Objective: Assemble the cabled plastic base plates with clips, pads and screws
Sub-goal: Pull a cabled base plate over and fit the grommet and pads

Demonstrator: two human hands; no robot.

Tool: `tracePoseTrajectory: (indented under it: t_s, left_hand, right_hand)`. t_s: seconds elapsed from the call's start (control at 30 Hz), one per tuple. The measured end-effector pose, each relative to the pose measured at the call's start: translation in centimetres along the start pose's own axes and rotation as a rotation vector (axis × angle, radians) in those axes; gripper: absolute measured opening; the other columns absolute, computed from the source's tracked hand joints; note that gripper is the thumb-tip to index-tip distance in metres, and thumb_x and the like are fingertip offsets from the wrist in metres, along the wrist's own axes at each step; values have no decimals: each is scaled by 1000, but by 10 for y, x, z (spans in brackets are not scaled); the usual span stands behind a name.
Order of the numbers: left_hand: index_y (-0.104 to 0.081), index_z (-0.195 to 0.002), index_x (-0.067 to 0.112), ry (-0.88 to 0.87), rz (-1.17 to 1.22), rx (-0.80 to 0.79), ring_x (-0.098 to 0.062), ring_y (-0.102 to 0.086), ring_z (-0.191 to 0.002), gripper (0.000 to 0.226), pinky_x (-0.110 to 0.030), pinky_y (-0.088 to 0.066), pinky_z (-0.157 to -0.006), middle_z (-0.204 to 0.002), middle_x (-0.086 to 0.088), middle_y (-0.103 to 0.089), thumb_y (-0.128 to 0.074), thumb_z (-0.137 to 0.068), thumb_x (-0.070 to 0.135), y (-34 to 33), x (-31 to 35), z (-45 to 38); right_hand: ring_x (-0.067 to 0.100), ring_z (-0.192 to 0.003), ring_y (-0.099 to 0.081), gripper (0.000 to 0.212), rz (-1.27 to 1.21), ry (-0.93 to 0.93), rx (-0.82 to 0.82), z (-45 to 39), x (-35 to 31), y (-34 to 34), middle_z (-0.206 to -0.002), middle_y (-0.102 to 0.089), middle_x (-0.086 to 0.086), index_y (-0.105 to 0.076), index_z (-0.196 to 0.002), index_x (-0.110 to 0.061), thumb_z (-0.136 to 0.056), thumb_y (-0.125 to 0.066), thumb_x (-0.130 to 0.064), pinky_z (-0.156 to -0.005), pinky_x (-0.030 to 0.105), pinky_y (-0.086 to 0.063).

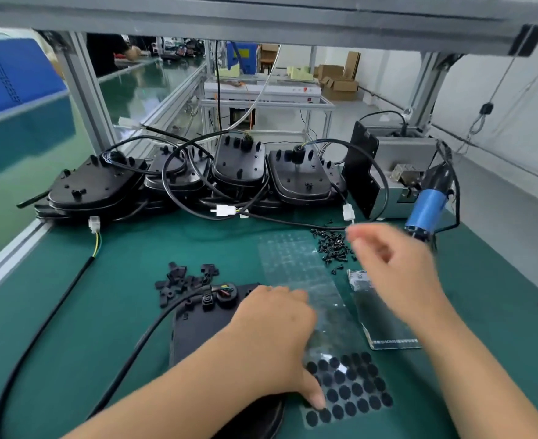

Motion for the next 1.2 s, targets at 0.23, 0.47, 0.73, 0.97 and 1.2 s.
tracePoseTrajectory:
  t_s: [0.23, 0.47, 0.73, 0.97, 1.2]
  left_hand:
    - [-57, -119, 19, 27, 121, 99, -20, -49, -104, 69, -34, -43, -91, -108, 1, -53, -72, -67, 61, -3, -11, -6]
    - [-72, -88, 26, 128, 581, 304, -11, -60, -76, 21, -30, -51, -73, -78, 6, -68, -77, -72, 39, 12, -49, -6]
    - [-70, -87, 33, 111, 783, 421, -11, -58, -71, 5, -31, -50, -71, -74, 4, -67, -70, -82, 32, 14, -62, -5]
    - [-71, -81, 30, 122, 804, 414, -8, -56, -67, 4, -26, -46, -66, -71, 7, -66, -69, -84, 29, 14, -62, -7]
    - [-71, -80, 23, 125, 737, 382, -8, -50, -63, 12, -25, -41, -63, -69, 4, -63, -66, -87, 30, 16, -59, -8]
  right_hand:
    - [-20, -116, -32, 78, 239, 134, -853, 74, 7, -65, -118, -42, -40, -35, -119, -63, -55, -77, -69, -94, 2, -29]
    - [-9, -86, -56, 28, 38, 81, -393, 54, -1, -47, -87, -62, -32, -56, -94, -47, -76, -76, -39, -72, 8, -39]
    - [-5, -94, -60, 18, 43, 99, -295, 39, -21, -42, -92, -66, -26, -63, -96, -40, -80, -56, -45, -82, 27, -50]
    - [-3, -84, -61, 5, 105, 53, -243, 33, -24, -36, -81, -66, -22, -68, -81, -38, -76, -69, -35, -77, 30, -52]
    - [-2, -76, -63, 4, 88, 7, -187, 35, -24, -31, -76, -67, -25, -68, -77, -36, -77, -71, -33, -70, 31, -53]
Point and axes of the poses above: each hand's wrist, its own z-axis away from the middle knuckle, its own y-axis out of the back of the hand, x = y × z, the point moved 10 cm from there along -z, towards the middle knuckle
